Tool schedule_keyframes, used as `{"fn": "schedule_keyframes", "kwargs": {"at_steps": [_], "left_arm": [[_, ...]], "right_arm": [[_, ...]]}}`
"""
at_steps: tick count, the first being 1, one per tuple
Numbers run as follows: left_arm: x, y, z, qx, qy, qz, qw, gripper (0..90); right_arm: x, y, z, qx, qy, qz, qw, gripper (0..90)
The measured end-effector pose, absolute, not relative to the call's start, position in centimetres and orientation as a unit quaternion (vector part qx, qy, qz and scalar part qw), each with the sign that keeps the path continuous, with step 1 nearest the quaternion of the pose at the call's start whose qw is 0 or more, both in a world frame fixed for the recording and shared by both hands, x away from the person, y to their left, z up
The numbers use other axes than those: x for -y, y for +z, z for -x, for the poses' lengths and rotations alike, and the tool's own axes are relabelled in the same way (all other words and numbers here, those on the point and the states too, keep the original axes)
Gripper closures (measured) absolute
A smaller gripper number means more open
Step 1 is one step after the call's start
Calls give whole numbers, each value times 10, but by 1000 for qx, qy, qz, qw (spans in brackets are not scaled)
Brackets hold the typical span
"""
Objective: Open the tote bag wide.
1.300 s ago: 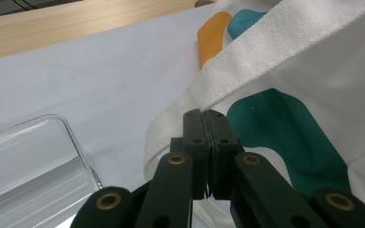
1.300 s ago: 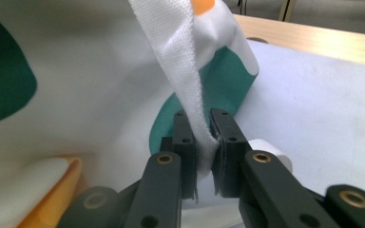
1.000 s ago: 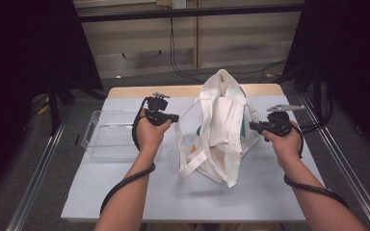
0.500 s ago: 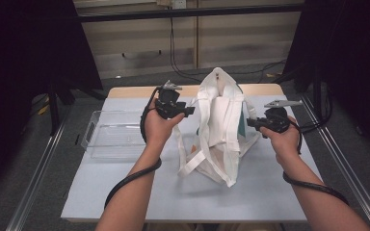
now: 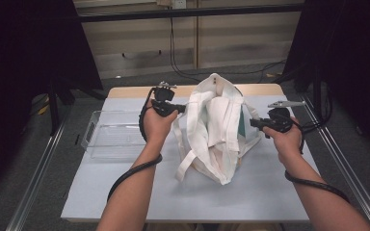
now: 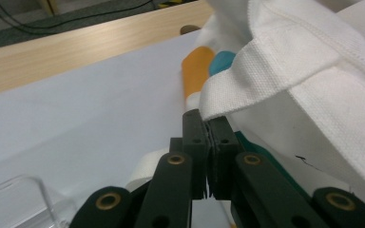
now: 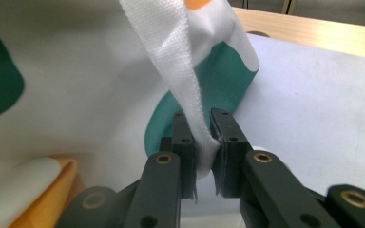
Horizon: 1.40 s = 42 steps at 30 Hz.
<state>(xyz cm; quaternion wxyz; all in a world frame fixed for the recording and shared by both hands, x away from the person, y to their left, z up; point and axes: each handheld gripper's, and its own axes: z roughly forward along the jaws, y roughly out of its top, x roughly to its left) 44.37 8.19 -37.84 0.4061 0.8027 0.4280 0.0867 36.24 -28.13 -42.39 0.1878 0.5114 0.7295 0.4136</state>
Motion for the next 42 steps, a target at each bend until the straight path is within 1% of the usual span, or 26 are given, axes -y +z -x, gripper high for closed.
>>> {"fn": "schedule_keyframes", "kwargs": {"at_steps": [5,16,22,27,29,32,35,36,37,38,39,42], "left_arm": [[-88,-388,-447,-429,81,-814,383,881],[-88,-406,-448,-437,69,-818,368,881],[-91,-407,-448,-438,64,-820,364,881],[-92,-409,-448,-451,63,-811,368,881],[-94,-410,-449,-449,51,-813,367,879],[-92,-406,-446,-441,57,-818,366,878],[-92,-402,-444,-442,56,-814,372,872],[-92,-402,-444,-442,56,-814,372,865],[-91,-400,-443,-437,59,-817,372,852],[-91,-400,-443,-437,59,-817,372,830],[-91,-398,-441,-437,56,-818,371,819],[-91,-395,-438,-436,54,-817,373,759]], "right_arm": [[281,-432,-365,-730,412,-514,181,821],[275,-447,-367,-737,405,-515,166,828],[274,-449,-365,-739,399,-516,168,833],[270,-452,-363,-746,390,-514,168,839],[270,-453,-363,-740,393,-520,163,838],[268,-451,-361,-740,398,-518,160,835],[267,-446,-360,-740,397,-517,163,813],[267,-444,-359,-739,396,-520,164,790],[267,-442,-359,-741,396,-518,164,757],[267,-442,-359,-741,396,-518,164,757],[265,-438,-358,-745,389,-516,169,706],[264,-431,-357,-743,390,-516,172,659]]}}
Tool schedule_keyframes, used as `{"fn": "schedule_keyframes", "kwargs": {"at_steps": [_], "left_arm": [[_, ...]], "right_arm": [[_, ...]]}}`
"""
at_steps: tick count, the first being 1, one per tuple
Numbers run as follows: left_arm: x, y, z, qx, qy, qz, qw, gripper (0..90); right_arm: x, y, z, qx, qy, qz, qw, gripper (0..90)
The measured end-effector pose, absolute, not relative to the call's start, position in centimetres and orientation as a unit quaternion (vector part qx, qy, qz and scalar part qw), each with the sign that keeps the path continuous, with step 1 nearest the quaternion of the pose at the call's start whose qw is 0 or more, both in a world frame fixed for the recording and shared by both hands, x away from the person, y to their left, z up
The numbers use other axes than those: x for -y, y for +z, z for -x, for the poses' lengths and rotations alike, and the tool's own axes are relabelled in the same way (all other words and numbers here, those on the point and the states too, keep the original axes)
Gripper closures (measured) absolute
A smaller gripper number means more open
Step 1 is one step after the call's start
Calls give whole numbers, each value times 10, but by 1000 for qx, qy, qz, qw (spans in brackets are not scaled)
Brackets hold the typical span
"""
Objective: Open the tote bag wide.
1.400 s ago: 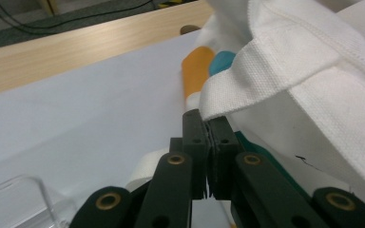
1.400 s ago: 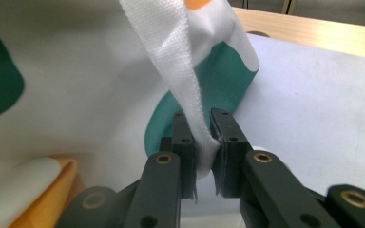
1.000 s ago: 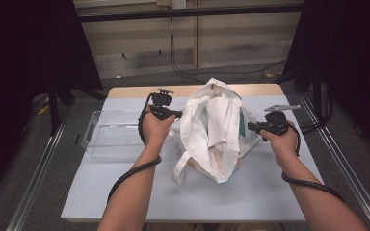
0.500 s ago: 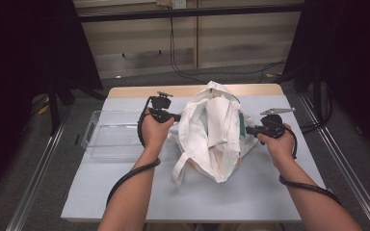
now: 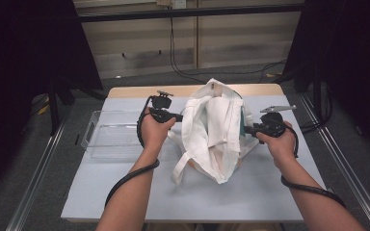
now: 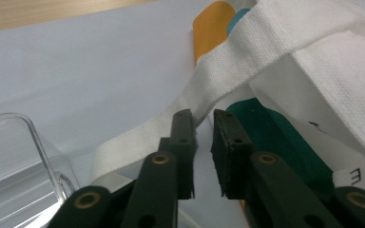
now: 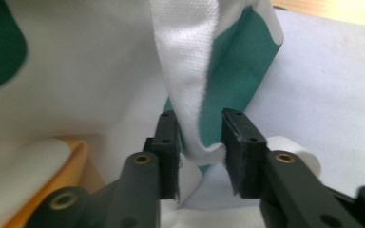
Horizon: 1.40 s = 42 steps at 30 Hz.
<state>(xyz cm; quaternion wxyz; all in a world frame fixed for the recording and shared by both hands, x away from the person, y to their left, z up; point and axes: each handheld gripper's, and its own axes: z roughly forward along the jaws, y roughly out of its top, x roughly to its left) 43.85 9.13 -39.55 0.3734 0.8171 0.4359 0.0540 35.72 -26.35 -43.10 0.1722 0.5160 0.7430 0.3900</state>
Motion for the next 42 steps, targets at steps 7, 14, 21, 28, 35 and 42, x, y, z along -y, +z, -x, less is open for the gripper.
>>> {"fn": "schedule_keyframes", "kwargs": {"at_steps": [7,14,21,28,35,42], "left_arm": [[-94,-390,-434,-440,50,-813,379,630],[-94,-382,-428,-439,50,-811,383,597],[-97,-376,-427,-442,53,-809,384,552],[-97,-368,-429,-443,55,-808,385,534],[-100,-365,-430,-446,57,-804,390,519],[-102,-363,-430,-444,58,-804,391,507]], "right_arm": [[264,-420,-354,-748,383,-517,164,547],[269,-407,-347,-738,390,-528,158,482],[271,-395,-344,-737,389,-530,159,434],[270,-377,-347,-733,391,-535,156,402],[264,-367,-351,-737,394,-525,156,390],[261,-364,-352,-737,399,-524,153,391]]}}
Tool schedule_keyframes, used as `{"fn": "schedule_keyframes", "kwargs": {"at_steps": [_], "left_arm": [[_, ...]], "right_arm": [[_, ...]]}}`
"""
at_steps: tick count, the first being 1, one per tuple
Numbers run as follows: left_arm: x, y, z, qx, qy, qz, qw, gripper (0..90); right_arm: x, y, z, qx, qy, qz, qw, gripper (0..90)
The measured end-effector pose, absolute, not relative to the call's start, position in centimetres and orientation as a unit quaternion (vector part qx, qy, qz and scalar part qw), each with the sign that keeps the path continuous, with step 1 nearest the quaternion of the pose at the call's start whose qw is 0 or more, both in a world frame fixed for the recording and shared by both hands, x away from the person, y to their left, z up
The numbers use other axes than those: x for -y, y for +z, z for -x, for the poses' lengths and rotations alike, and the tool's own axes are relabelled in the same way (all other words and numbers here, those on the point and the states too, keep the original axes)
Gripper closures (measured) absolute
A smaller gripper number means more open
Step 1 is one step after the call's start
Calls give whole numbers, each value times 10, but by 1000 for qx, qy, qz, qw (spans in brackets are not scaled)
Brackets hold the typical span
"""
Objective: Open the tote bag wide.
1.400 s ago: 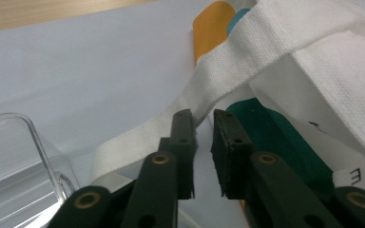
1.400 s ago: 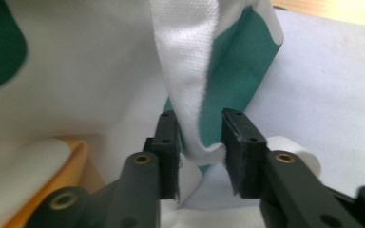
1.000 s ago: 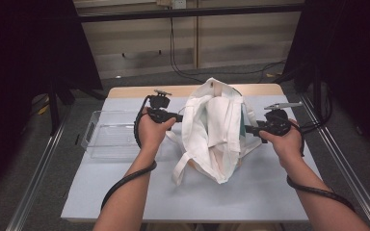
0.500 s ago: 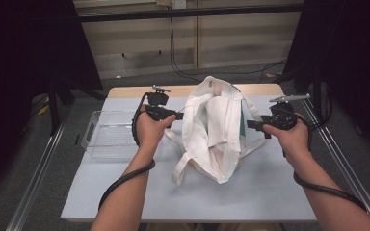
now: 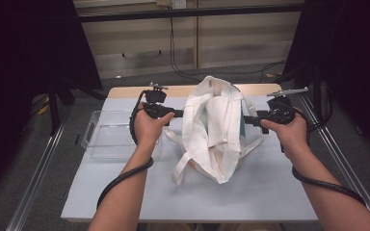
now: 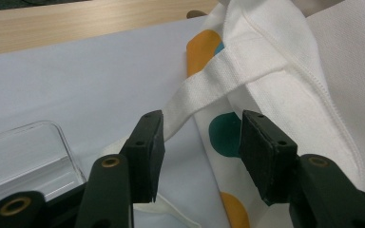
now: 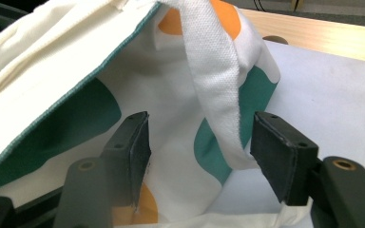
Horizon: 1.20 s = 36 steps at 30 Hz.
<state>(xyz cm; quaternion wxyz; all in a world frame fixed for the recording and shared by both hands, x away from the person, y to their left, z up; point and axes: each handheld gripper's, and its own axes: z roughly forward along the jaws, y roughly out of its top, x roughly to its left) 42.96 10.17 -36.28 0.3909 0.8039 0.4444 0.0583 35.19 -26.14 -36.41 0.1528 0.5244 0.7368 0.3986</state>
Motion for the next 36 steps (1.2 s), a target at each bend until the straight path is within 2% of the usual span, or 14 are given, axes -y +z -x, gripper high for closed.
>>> {"fn": "schedule_keyframes", "kwargs": {"at_steps": [15,30,36], "left_arm": [[-103,-356,-427,-439,63,-804,396,493],[-101,-352,-427,-437,62,-804,399,485],[-99,-355,-427,-435,61,-807,395,496]], "right_arm": [[260,-350,-355,-711,423,-545,138,409],[260,-336,-357,-712,419,-544,145,415],[254,-326,-362,-690,438,-561,131,417]]}}
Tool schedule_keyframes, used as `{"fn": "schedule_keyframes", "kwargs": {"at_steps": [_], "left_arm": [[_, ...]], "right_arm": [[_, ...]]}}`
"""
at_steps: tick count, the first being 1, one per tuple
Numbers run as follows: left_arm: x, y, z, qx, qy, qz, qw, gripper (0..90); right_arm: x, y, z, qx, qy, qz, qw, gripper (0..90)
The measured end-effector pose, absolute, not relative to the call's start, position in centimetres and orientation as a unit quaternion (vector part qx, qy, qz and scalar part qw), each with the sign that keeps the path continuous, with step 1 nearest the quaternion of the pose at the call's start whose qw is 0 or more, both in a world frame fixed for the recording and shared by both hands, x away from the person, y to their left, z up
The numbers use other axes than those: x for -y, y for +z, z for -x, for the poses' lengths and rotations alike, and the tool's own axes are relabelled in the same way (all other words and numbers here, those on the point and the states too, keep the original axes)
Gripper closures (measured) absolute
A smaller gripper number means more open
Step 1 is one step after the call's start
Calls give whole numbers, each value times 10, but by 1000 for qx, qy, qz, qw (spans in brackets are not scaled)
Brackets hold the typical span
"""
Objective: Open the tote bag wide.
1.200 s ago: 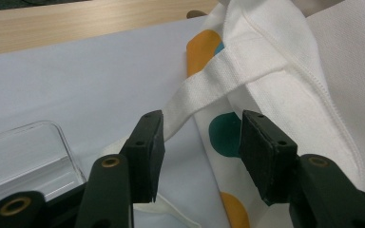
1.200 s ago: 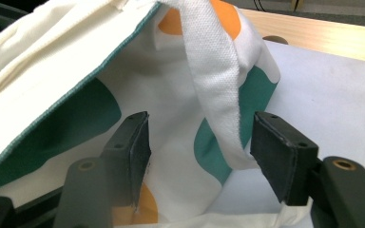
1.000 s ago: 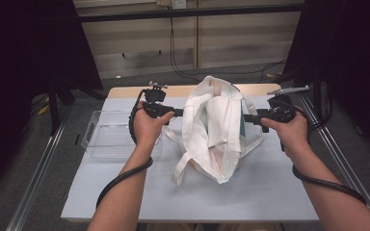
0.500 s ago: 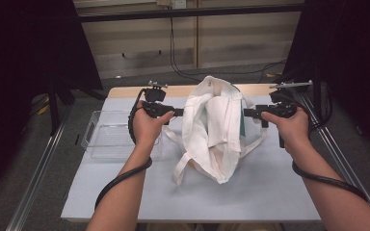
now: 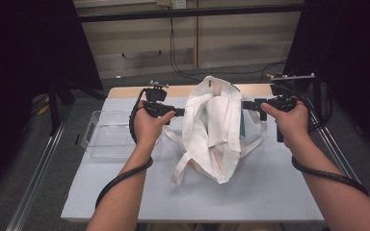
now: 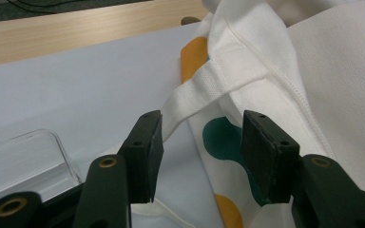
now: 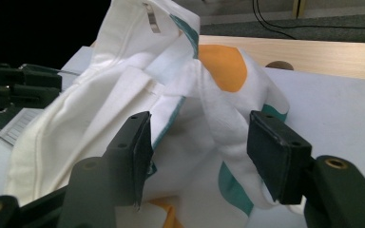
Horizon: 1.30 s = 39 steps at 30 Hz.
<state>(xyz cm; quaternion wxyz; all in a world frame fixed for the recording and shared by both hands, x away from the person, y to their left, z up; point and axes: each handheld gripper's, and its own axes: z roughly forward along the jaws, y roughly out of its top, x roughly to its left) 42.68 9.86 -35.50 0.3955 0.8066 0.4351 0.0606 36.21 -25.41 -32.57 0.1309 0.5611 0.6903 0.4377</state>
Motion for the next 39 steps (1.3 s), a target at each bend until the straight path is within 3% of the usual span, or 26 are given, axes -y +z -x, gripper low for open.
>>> {"fn": "schedule_keyframes", "kwargs": {"at_steps": [19,23,29,32,39], "left_arm": [[-94,-358,-428,-436,58,-804,400,517],[-91,-358,-427,-434,56,-805,402,518],[-88,-355,-427,-432,58,-805,403,503],[-88,-354,-426,-434,59,-801,408,463],[-93,-350,-425,-443,63,-793,412,382]], "right_arm": [[228,-330,-372,-711,421,-551,117,430],[222,-335,-373,-703,432,-559,86,545],[219,-336,-373,-698,430,-565,89,702],[217,-336,-373,-708,427,-555,91,846],[213,-333,-373,-711,422,-553,99,878]]}}
